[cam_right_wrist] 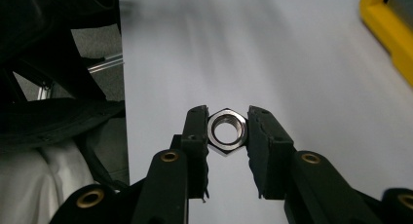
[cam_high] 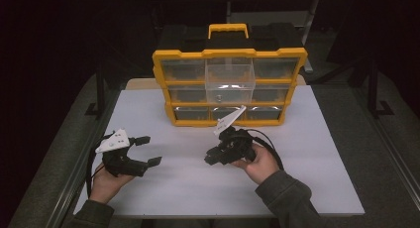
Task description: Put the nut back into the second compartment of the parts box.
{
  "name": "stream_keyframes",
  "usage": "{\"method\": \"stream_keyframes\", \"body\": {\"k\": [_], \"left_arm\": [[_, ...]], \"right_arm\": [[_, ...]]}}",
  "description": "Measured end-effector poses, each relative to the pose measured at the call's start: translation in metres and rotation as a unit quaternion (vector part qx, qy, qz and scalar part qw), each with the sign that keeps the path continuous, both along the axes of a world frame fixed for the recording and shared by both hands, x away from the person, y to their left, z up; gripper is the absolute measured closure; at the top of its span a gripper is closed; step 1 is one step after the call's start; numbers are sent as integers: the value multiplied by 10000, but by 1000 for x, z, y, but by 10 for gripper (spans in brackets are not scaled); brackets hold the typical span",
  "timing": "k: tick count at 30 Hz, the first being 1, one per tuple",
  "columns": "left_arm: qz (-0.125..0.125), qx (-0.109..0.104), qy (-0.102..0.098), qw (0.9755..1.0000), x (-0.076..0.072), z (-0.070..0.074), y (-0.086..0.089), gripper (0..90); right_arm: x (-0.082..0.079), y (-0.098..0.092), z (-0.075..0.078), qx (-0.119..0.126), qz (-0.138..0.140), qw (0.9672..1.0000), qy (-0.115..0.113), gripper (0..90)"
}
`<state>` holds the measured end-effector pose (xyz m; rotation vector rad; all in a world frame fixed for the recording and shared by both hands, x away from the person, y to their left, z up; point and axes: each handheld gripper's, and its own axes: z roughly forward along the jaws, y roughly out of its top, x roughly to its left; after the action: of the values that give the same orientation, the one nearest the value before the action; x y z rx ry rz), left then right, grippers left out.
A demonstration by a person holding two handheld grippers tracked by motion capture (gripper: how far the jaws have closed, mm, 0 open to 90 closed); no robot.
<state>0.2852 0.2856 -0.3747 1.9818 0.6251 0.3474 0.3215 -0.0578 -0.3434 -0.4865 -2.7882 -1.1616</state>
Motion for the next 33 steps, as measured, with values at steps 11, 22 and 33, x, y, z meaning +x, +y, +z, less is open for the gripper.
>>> {"method": "stream_keyframes", "body": {"k": [11,22,33], "left_arm": [[32,-38,82,10000,-1,0,-1,169],[17,-12,33,10000,0,1,0,169],[14,-15,31,10000,0,1,0,169]], "right_arm": [[1,-24,57,144,-18,9998,-117,688],[6,-39,90,375,27,9989,-284,689],[16,-44,130,307,24,9985,-448,688]]}}
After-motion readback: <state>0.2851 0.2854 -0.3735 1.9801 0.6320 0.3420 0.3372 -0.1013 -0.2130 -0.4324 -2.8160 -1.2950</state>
